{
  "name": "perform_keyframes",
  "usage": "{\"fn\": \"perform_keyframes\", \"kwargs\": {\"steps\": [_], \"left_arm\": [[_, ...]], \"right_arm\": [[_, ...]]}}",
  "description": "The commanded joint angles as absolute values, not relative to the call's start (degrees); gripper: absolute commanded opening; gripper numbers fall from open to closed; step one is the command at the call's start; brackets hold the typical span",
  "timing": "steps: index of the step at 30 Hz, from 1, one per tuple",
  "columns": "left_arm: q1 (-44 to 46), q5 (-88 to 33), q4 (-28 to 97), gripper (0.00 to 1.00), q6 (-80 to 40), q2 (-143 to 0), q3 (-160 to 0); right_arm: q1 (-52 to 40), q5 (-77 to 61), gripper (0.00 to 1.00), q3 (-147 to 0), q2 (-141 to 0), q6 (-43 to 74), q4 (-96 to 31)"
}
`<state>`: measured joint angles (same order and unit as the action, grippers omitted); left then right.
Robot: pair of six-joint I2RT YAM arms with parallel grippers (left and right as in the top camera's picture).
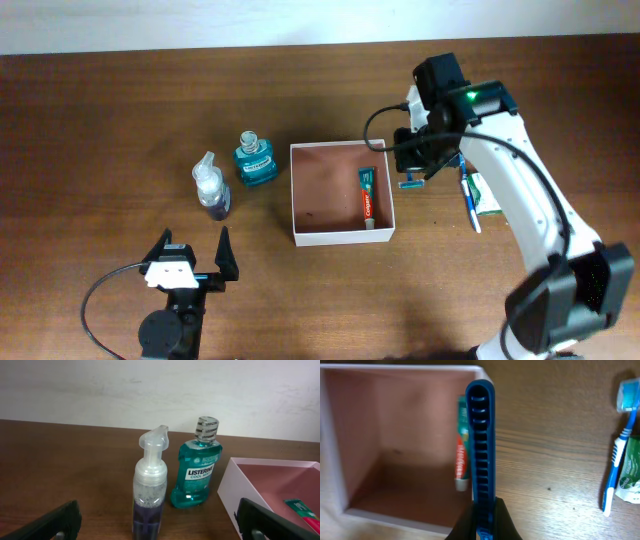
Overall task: Pack container
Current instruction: 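Carry the blue razor with the right gripper over the pink box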
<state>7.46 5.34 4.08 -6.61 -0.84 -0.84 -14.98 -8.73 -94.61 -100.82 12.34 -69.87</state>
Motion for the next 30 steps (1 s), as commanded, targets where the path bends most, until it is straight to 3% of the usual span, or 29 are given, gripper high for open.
{"fn": "perform_keyframes", "kwargs": {"steps": [1, 12, 30], "left_arm": [[7.2, 5.8, 4.1, 0.99, -5.7, -0.3, -0.5], [7.2, 5.8, 4.1, 0.99, -5.7, -0.3, -0.5], [7.2, 5.8, 4.1, 0.99, -5.7, -0.3, -0.5]], "right_arm": [[-18.5, -8.0, 0.04, -94.9, -100.3, 14.9, -69.5], [-27.5, -0.6, 0.04, -93.1, -101.6, 25.6, -65.1], [-29.6, 2.0, 0.04, -92.8, -110.1, 30.8, -64.3]]}}
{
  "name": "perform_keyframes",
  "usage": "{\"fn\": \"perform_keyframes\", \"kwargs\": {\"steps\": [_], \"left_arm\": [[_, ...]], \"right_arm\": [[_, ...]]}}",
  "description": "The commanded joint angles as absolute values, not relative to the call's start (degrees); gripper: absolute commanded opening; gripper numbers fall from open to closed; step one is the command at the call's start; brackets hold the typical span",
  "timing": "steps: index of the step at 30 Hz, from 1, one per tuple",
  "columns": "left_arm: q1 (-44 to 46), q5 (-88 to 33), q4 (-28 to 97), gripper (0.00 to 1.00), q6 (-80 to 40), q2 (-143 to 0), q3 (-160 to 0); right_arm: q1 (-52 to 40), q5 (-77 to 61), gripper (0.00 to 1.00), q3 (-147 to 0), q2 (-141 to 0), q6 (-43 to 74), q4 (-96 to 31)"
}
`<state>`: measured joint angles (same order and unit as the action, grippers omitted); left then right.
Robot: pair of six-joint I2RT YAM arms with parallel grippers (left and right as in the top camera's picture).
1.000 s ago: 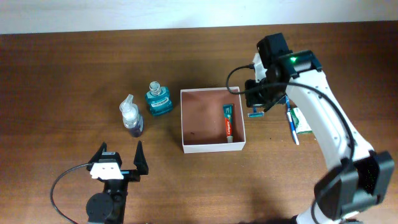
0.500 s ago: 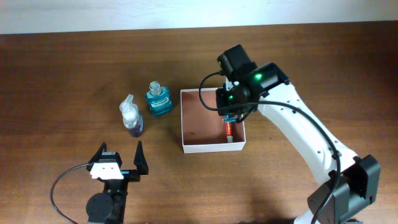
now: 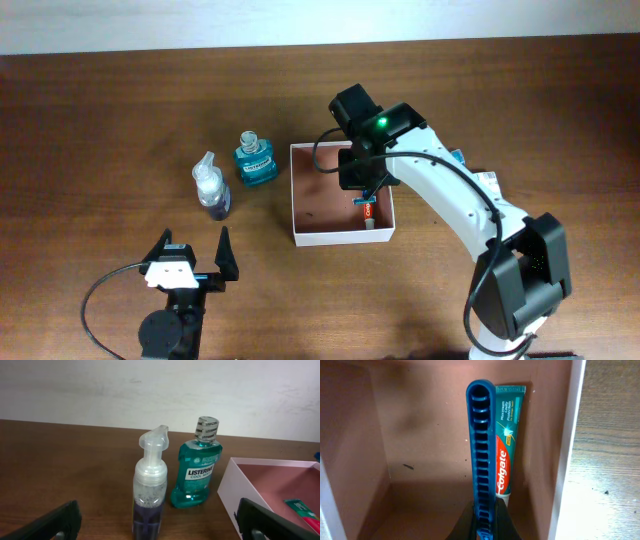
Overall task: Pack container
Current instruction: 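Carry the blue razor with the right gripper over the pink box, then lower the razor beside the toothpaste and open the right gripper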
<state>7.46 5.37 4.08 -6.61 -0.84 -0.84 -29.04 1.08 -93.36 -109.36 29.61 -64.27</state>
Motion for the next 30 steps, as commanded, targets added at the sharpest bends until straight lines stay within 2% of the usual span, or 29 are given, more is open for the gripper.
{"fn": "perform_keyframes", "kwargs": {"steps": [1, 10, 17, 30], "left_arm": [[7.2, 5.8, 4.1, 0.99, -5.7, -0.3, -0.5], [7.2, 5.8, 4.1, 0.99, -5.7, -0.3, -0.5], [7.2, 6.1, 4.1, 0.99, -5.7, -0.3, -0.5], [7.2, 7.3, 3.9, 0.99, -5.7, -0.3, -0.5]], "right_arm": [[-29.6, 2.0, 0.04, -92.8, -110.1, 30.8, -64.3], [-29.6, 2.0, 0.04, -89.8, -110.1, 31.9, -64.1], [-29.6, 2.0, 0.04, -82.7, -110.1, 32.0, -58.6], [-29.6, 0.1, 0.04, -82.4, -110.1, 32.0, -51.9]]}}
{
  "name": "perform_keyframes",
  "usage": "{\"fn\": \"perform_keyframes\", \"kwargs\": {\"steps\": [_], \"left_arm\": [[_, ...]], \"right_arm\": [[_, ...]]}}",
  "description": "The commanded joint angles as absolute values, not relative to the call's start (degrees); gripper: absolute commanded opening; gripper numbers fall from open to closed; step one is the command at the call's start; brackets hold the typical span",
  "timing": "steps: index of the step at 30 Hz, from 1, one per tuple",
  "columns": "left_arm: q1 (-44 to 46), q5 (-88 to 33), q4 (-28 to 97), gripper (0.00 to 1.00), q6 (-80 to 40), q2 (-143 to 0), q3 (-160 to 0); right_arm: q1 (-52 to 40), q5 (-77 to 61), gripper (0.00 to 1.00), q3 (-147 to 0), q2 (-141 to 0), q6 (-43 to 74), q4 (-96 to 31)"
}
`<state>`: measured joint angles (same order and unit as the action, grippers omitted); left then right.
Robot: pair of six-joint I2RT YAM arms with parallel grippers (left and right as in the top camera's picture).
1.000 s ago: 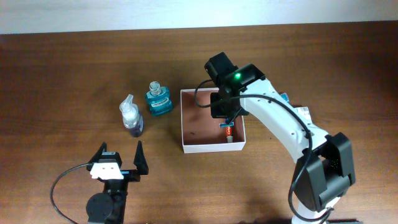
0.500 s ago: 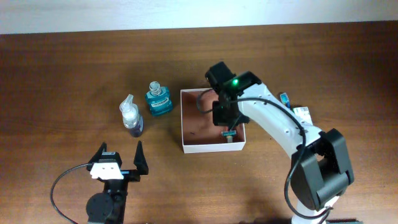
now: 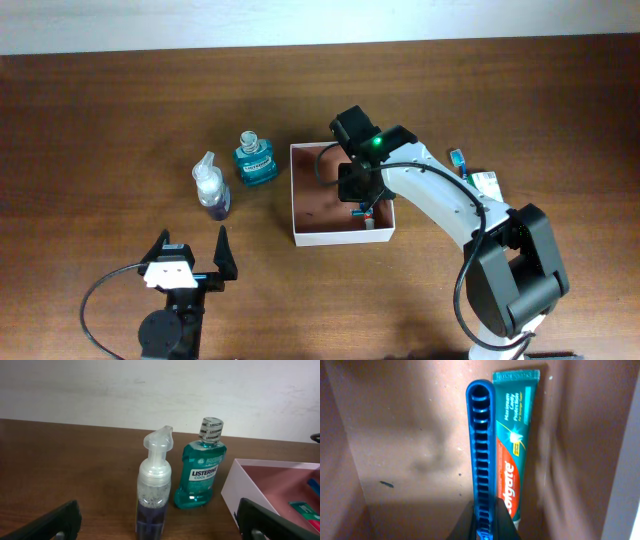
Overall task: Pack container
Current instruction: 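Lower the razor beside the toothpaste and open the right gripper, then move the right gripper to the blue toothbrush and align over it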
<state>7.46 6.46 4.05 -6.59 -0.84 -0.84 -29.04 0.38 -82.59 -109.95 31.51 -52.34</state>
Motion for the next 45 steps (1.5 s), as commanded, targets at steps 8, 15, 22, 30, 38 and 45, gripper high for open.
{"fn": "perform_keyframes", "kwargs": {"steps": [8, 15, 22, 30, 38, 45], "left_arm": [[7.2, 7.3, 3.9, 0.99, -5.7, -0.3, -0.5], [7.2, 7.3, 3.9, 0.99, -5.7, -0.3, -0.5], [7.2, 7.3, 3.9, 0.99, -5.7, -0.3, -0.5], [7.2, 7.3, 3.9, 0.99, -5.7, -0.3, -0.5], [7.2, 7.3, 3.9, 0.99, -5.7, -0.3, -0.5], [7.2, 7.3, 3.9, 0.99, -5.7, -0.3, -0.5]], "right_arm": [[-29.6, 0.1, 0.04, -81.7, -110.1, 32.0, -51.5], [-29.6, 0.5, 0.04, -79.6, -110.1, 32.0, -50.9], [-29.6, 0.5, 0.05, -79.6, -110.1, 32.0, -48.0], [-29.6, 0.5, 0.09, -79.6, -110.1, 32.0, -48.1], [-29.5, 0.7, 0.09, -79.6, -110.1, 31.8, -48.1], [-26.2, 0.3, 0.13, -86.5, -108.5, 31.5, -54.4]]}}
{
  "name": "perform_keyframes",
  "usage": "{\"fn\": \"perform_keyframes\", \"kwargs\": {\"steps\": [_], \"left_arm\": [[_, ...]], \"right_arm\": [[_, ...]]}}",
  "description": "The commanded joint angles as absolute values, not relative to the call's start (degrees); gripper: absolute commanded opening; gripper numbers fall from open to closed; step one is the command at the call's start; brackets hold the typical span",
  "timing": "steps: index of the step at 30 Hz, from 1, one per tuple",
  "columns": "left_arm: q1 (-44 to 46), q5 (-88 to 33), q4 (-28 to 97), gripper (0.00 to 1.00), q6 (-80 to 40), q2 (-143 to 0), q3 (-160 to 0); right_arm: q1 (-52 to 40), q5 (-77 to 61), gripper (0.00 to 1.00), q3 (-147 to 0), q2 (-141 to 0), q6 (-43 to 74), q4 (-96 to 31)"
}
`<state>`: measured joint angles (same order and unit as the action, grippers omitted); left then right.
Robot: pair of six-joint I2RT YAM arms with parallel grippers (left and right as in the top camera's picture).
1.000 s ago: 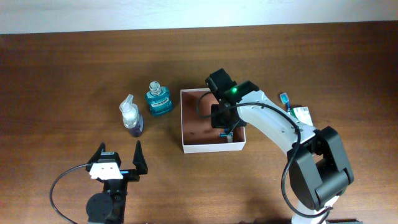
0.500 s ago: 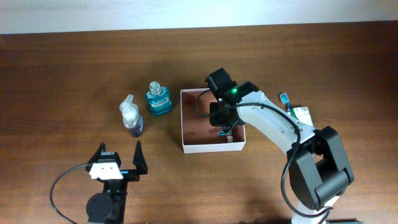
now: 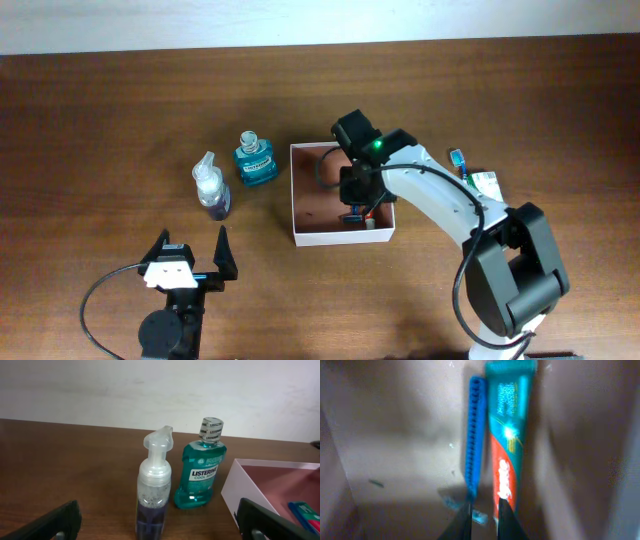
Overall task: Pack container
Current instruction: 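Move the right gripper to the blue toothbrush and align over it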
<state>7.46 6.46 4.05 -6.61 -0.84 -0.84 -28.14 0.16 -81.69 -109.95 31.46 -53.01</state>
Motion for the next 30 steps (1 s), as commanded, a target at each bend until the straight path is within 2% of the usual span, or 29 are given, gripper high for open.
{"fn": "perform_keyframes", "kwargs": {"steps": [1, 9, 12, 15, 24, 30], "left_arm": [[7.2, 7.3, 3.9, 1.00, -5.7, -0.3, -0.5], [7.2, 7.3, 3.9, 0.99, -5.7, -0.3, -0.5], [7.2, 7.3, 3.9, 0.99, -5.7, -0.3, -0.5], [7.2, 7.3, 3.9, 0.99, -5.7, -0.3, -0.5], [7.2, 7.3, 3.9, 0.99, -5.7, -0.3, -0.5], [7.2, 7.3, 3.9, 0.99, -5.7, -0.3, -0.5]], "right_arm": [[-25.6, 0.2, 0.13, -88.2, -108.1, 30.3, -55.8], [-20.4, 2.5, 0.18, -99.6, -105.8, 19.9, -69.9], [-17.6, 7.3, 0.18, -100.5, -105.8, 19.9, -75.7], [-13.7, 9.8, 0.22, -99.4, -105.9, 15.9, -78.9], [-2.2, 9.0, 0.24, -93.0, -106.1, 9.8, -74.4], [3.8, 1.5, 0.25, -85.8, -106.1, 1.8, -68.3]]}}
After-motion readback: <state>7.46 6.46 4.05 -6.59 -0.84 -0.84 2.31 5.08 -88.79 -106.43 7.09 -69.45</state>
